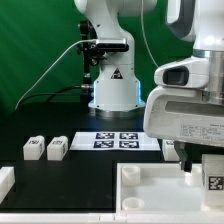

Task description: Assemble one leg

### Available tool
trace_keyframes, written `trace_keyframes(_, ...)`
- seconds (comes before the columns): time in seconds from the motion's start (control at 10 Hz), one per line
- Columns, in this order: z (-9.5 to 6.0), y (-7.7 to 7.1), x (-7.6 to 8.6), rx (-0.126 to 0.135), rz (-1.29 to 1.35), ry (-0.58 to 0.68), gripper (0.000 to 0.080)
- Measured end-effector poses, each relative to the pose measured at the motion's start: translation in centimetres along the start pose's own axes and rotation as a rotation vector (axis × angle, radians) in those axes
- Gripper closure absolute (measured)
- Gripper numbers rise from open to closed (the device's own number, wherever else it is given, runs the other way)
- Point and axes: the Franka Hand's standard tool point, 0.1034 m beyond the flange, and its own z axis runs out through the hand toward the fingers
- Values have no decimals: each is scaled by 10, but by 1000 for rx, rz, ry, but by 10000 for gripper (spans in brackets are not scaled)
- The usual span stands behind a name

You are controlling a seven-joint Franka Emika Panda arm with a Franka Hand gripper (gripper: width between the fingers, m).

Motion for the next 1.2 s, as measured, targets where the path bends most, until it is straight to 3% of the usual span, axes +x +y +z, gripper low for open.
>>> trace_keyframes(0.1,1,0,-1,0,60,-2,150)
trace_keyframes(0.2,1,0,-1,-1,54,-2,246)
trace_keyframes(0.3,1,-1,-1,2,147,-4,246)
trace_keyframes(0.4,2,-2,-2,8,264,-8,447)
trace_keyframes(0.5,2,-1,-1,7,322,-8,508)
trace_keyframes(0.7,2,1,0,12,573,-15,508)
trace_keyframes(0.9,5,11,2,49,949,-59,508)
trace_keyframes(1.1,7,16,-5,144,1434,-103,507)
trace_keyframes(1.2,7,14,-6,153,1521,-104,507)
